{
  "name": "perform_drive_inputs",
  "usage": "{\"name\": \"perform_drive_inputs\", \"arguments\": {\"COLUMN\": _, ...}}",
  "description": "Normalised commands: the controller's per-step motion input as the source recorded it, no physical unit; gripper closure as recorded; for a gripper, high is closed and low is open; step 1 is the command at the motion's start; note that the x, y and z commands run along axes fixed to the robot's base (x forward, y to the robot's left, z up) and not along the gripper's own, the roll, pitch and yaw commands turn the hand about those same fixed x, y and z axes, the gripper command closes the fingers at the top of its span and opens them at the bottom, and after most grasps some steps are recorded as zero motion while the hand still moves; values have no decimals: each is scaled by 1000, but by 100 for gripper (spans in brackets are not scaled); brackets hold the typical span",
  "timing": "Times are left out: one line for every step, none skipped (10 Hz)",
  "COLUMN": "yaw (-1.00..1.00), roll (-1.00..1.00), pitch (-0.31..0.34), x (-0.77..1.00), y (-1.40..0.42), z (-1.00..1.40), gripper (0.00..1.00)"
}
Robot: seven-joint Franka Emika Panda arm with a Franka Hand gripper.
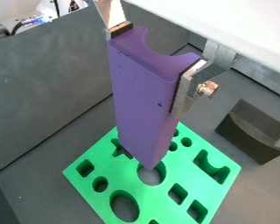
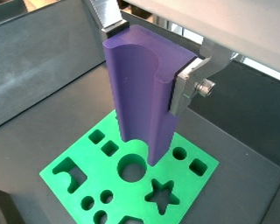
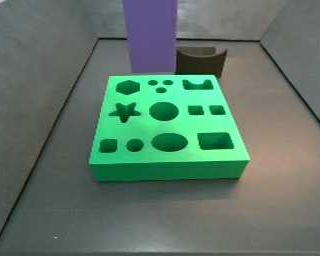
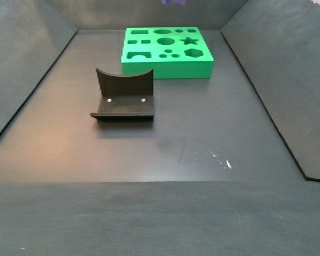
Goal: Insert the arch object.
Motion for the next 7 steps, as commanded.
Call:
{"name": "perform_drive_inputs", "arguments": {"yaw": 111, "roll": 173, "pitch": 0, "x": 374, "y": 546, "z": -309, "gripper": 100}}
{"name": "perform_drive_inputs", "arguments": {"yaw": 97, "roll": 153, "pitch": 0, "x": 526, "y": 703, "z": -443, "gripper": 100}}
{"name": "perform_drive_inputs", "arguments": {"yaw": 49, "roll": 116, "pitch": -10, "x": 529, "y": 783, "z": -577, "gripper": 100}}
{"name": "perform_drive_inputs", "arguments": {"yaw": 63, "roll": 120, "pitch": -11, "x": 526, "y": 749, "z": -574, "gripper": 100}}
{"name": "perform_drive_inputs", "arguments": {"yaw": 0, "roll": 60, "pitch": 0, "x": 463, "y": 549, "z": -531, "gripper": 100}}
{"name": "perform_drive_inputs", "arguments": {"yaw": -17, "roll": -16, "pitch": 0, "x": 357, "y": 469, "z": -380, "gripper": 100}}
{"name": "perform_drive_inputs", "arguments": {"yaw": -11, "roll": 0, "pitch": 0, "x": 343, "y": 437, "z": -397, "gripper": 100}}
